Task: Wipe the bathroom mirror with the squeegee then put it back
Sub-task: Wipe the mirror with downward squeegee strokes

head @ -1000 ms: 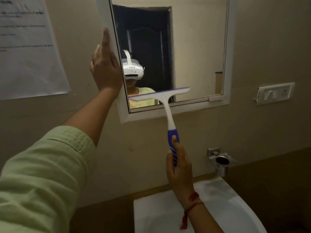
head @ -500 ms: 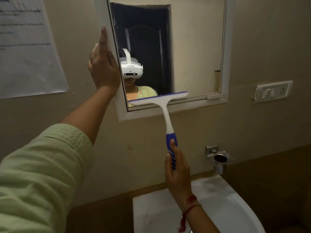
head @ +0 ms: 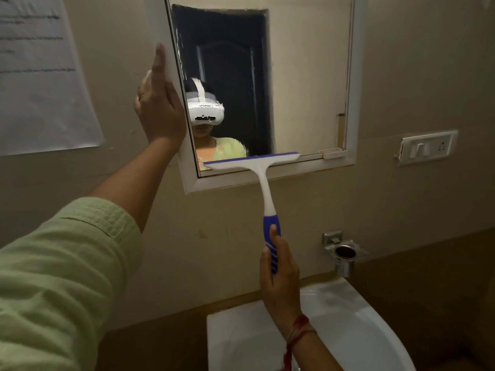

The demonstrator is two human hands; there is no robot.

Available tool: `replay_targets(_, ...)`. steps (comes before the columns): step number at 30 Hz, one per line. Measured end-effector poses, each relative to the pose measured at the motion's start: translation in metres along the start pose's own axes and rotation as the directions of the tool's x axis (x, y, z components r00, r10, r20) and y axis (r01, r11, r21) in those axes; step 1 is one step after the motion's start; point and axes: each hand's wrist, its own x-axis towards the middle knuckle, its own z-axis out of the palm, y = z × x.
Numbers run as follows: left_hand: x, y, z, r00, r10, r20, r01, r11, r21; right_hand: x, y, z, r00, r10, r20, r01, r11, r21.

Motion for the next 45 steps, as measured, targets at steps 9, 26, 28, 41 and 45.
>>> replay_targets(9, 0.001, 0.000, 0.000, 1.000, -0.005, 0.005, 0.005, 1.000, -0.003, 0.030, -0.012, -0.001, 0.999, -0.025, -0.042, 0.026, 1.000, 0.017)
replay_targets(26, 0.001, 0.000, -0.001, 1.000, -0.006, -0.002, 0.006, 1.000, 0.000, 0.004, -0.005, 0.000, 1.000, -0.024, -0.017, 0.024, 1.000, -0.004)
replay_targets(28, 0.000, 0.000, -0.001, 1.000, -0.005, -0.006, 0.005, 1.000, 0.000, -0.002, -0.006, 0.000, 1.000, -0.019, -0.007, 0.019, 1.000, 0.006)
replay_targets(41, 0.000, 0.003, -0.002, 0.999, -0.029, 0.013, 0.029, 0.999, -0.016, -0.002, -0.011, -0.001, 1.000, 0.006, -0.014, -0.006, 1.000, 0.016)
replay_targets(45, 0.000, 0.002, -0.003, 1.000, -0.024, 0.007, 0.024, 0.999, -0.024, 0.019, -0.027, -0.005, 0.998, -0.013, -0.066, 0.018, 0.997, 0.078)
